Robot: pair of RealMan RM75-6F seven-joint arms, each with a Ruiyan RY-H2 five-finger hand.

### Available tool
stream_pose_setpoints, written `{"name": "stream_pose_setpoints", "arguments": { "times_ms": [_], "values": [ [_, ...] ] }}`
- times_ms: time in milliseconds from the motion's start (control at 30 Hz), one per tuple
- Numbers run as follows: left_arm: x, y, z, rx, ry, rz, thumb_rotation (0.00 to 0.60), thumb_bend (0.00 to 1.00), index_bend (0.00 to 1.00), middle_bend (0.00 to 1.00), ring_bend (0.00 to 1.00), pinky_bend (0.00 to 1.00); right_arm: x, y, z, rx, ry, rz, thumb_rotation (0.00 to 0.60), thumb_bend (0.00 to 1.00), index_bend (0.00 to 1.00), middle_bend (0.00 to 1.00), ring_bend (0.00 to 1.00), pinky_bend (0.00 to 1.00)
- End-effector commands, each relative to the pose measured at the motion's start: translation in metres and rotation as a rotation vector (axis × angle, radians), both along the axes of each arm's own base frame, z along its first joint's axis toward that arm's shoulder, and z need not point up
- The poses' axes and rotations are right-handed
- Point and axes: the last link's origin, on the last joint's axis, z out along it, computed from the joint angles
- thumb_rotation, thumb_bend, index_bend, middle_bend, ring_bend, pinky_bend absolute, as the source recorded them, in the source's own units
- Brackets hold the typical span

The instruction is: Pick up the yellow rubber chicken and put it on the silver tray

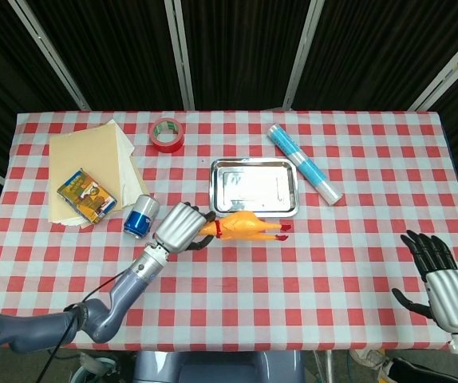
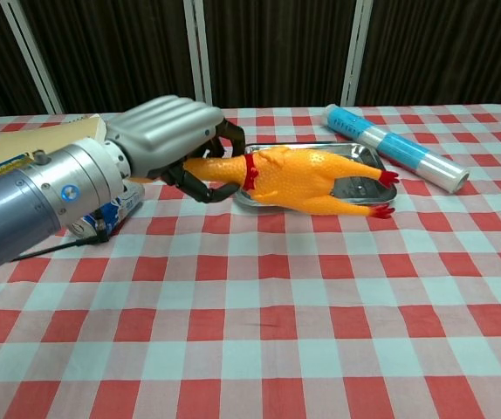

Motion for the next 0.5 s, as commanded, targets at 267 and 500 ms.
{"name": "stream_pose_setpoints", "arguments": {
  "times_ms": [267, 500],
  "values": [
    [0.041, 0.002, 0.038, 0.011, 0.106, -0.241, 0.600, 0.82, 0.70, 0.75, 0.65, 0.67, 0.048, -0.031, 0.000, 0.222, -0.179, 0.163, 0.600, 0.24, 0.00, 0.07, 0.06, 0.07],
    [0.070, -0.004, 0.043, -0.001, 0.117, -0.284, 0.600, 0.82, 0.70, 0.76, 0.65, 0.67, 0.078, -0.057, -0.012, 0.386, -0.326, 0.197, 0.600, 0.24, 0.00, 0.07, 0.10, 0.09]
  ]
}}
